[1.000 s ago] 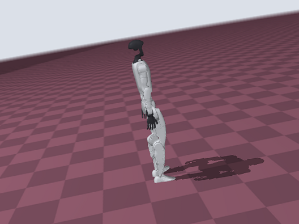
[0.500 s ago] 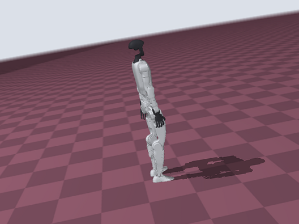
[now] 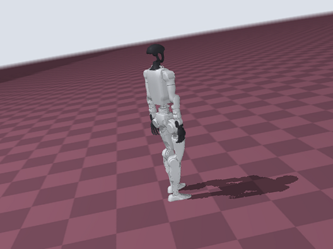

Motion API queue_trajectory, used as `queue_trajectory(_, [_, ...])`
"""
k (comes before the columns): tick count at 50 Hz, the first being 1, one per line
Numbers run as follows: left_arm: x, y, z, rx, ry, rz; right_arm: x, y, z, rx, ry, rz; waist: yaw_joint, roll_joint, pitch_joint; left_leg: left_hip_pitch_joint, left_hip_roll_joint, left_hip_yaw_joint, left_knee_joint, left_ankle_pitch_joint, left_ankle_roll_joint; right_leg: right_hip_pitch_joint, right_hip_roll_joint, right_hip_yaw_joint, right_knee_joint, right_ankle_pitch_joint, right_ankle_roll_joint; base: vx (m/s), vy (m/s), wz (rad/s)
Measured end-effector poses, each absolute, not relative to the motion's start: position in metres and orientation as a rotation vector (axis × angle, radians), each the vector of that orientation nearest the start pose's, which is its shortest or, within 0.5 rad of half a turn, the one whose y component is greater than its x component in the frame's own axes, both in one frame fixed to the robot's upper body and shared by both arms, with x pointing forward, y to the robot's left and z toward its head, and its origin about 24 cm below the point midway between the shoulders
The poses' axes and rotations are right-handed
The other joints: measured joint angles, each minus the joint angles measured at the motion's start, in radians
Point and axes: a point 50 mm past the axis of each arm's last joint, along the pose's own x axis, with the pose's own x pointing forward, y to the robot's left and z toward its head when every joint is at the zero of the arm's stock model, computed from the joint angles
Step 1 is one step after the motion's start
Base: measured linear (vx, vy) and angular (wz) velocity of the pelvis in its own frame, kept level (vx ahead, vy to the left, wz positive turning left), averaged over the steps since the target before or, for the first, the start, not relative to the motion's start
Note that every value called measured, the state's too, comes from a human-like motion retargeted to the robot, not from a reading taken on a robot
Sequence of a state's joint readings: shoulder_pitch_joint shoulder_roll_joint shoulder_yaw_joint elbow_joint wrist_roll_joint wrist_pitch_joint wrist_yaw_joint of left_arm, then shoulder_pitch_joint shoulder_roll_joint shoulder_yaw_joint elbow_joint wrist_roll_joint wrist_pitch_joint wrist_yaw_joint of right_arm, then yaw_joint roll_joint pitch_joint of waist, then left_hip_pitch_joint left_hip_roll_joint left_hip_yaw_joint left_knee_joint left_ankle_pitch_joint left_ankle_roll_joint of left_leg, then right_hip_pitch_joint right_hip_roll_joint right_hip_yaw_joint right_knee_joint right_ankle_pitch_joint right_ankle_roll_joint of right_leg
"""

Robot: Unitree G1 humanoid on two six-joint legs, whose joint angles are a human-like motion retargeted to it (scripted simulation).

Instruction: In place motions

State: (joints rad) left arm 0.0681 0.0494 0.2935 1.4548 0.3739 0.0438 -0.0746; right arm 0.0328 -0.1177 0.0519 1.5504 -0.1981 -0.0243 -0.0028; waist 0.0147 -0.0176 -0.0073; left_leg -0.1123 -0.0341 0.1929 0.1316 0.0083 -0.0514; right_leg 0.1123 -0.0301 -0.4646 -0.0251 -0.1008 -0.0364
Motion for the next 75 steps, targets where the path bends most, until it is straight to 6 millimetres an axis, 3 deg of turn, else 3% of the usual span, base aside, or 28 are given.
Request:
queue_trajectory(5, [0.015,0.175,-0.182,0.091,1.527,-0.070,-0.006,-0.208,-0.177,-0.281,1.592,0.064,0.023,-0.021,0.009,-0.045,0.000,0.084,0.010,-0.045,0.072,0.007,-0.035,-0.142,-0.015,-0.017,0.030,-0.17,0.07,1.67])
queue_trajectory(11, [0.012,0.180,-0.182,0.135,1.528,-0.080,-0.022,-0.221,-0.174,-0.287,1.643,0.018,0.010,-0.070,-0.006,0.017,0.075,0.532,-0.026,-0.134,0.095,0.018,-0.104,-0.337,-0.013,-0.023,0.081,-0.11,0.14,2.23])
queue_trajectory(15, [-0.002,0.191,-0.181,0.206,1.571,-0.075,-0.025,-0.227,-0.173,-0.278,1.649,-0.011,0.016,-0.104,-0.024,0.107,0.106,0.769,-0.008,-0.111,0.115,0.022,-0.150,-0.436,0.011,-0.006,0.122,-0.03,0.16,2.01])
queue_trajectory(20, [-0.025,0.196,-0.179,0.186,1.647,-0.007,-0.015,-0.228,-0.174,-0.270,1.604,-0.036,0.001,-0.148,-0.045,0.186,0.130,0.799,0.118,-0.060,0.141,0.039,-0.208,-0.528,0.042,0.046,0.172,0.01,0.19,1.67])
queue_trajectory(25, [-0.037,0.189,-0.179,0.116,1.691,0.045,-0.004,-0.228,-0.174,-0.235,1.552,-0.081,-0.030,-0.145,-0.086,0.222,0.100,0.824,0.098,-0.023,0.152,0.063,-0.195,-0.640,0.025,0.085,0.192,0.06,0.31,1.74])
queue_trajectory(33, [-0.019,0.173,-0.182,0.081,1.606,-0.001,0.015,-0.237,-0.172,-0.232,1.497,-0.131,0.071,-0.064,-0.073,0.201,0.041,0.678,-0.094,-0.029,0.047,0.086,-0.127,-0.730,0.056,0.165,0.175,0.03,0.39,0.76])
queue_trajectory(39, [-0.015,0.178,-0.181,0.100,1.601,0.004,0.030,-0.221,-0.175,-0.182,1.427,-0.122,0.091,-0.037,-0.056,0.175,0.025,0.548,-0.094,-0.083,0.064,0.134,-0.141,-0.817,0.098,0.257,0.137,0.05,0.41,0.87])
queue_trajectory(43, [-0.013,0.182,-0.181,0.087,1.604,0.021,0.027,-0.212,-0.177,-0.196,1.431,-0.062,0.117,-0.017,-0.063,0.156,0.027,0.469,-0.086,-0.117,0.066,0.164,-0.161,-0.840,0.145,0.360,0.113,0.10,0.38,1.07])
queue_trajectory(48, [-0.005,0.189,-0.181,0.074,1.581,0.040,0.012,-0.207,-0.178,-0.226,1.491,0.010,0.098,0.028,-0.069,0.122,0.056,0.346,-0.061,-0.148,0.077,0.161,-0.219,-0.692,0.305,0.524,0.057,0.09,0.39,1.76])
queue_trajectory(50, [0.003,0.194,-0.180,0.076,1.558,0.044,0.006,-0.205,-0.178,-0.221,1.515,0.024,0.081,0.027,-0.058,0.110,0.047,0.280,-0.051,-0.153,0.089,0.152,-0.249,-0.595,0.371,0.554,0.105,0.04,0.27,2.24])
queue_trajectory(52, [0.011,0.201,-0.179,0.088,1.532,0.046,0.002,-0.203,-0.178,-0.210,1.537,0.029,0.068,0.010,-0.049,0.099,0.019,0.219,-0.053,-0.148,0.102,0.103,-0.261,-0.423,0.435,0.537,0.203,0.05,0.20,2.31])
queue_trajectory(55, [0.021,0.212,-0.177,0.117,1.498,0.056,-0.005,-0.202,-0.179,-0.201,1.560,0.032,0.064,-0.007,-0.051,0.072,-0.005,0.136,-0.052,-0.133,0.113,0.044,-0.220,-0.244,0.468,0.506,0.295,0.09,0.20,2.21])
queue_trajectory(62, [0.023,0.222,-0.175,0.131,1.496,0.100,-0.004,-0.211,-0.177,-0.252,1.549,0.040,0.077,-0.031,-0.034,0.047,-0.026,0.019,-0.044,-0.097,0.098,-0.025,-0.179,-0.138,0.454,0.387,0.298,0.08,0.08,1.87])
queue_trajectory(67, [0.010,0.217,-0.176,0.097,1.533,0.115,0.013,-0.215,-0.177,-0.271,1.495,0.017,0.061,-0.057,-0.012,0.032,-0.050,-0.057,-0.040,-0.065,0.086,-0.112,-0.118,0.041,0.356,0.237,0.265,0.06,-0.04,1.54])
queue_trajectory(70, [-0.002,0.213,-0.177,0.100,1.570,0.107,0.026,-0.213,-0.177,-0.255,1.444,-0.003,0.033,-0.072,0.001,0.025,-0.063,-0.112,-0.037,-0.046,0.074,-0.173,-0.061,0.233,0.283,0.099,0.230,0.03,-0.11,1.68])
queue_trajectory(73, [-0.015,0.207,-0.178,0.093,1.615,0.095,0.034,-0.209,-0.177,-0.240,1.408,-0.010,0.008,-0.076,0.018,0.037,-0.070,-0.173,-0.041,-0.029,0.062,-0.211,0.009,0.465,0.203,-0.036,0.155,0.05,-0.12,1.64])
queue_trajectory(75, [-0.023,0.201,-0.178,0.079,1.640,0.089,0.037,-0.206,-0.177,-0.240,1.394,-0.004,0.006,-0.081,0.024,0.051,-0.081,-0.198,-0.048,-0.022,0.054,-0.217,0.030,0.526,0.154,0.006,0.085,0.06,-0.10,1.20])
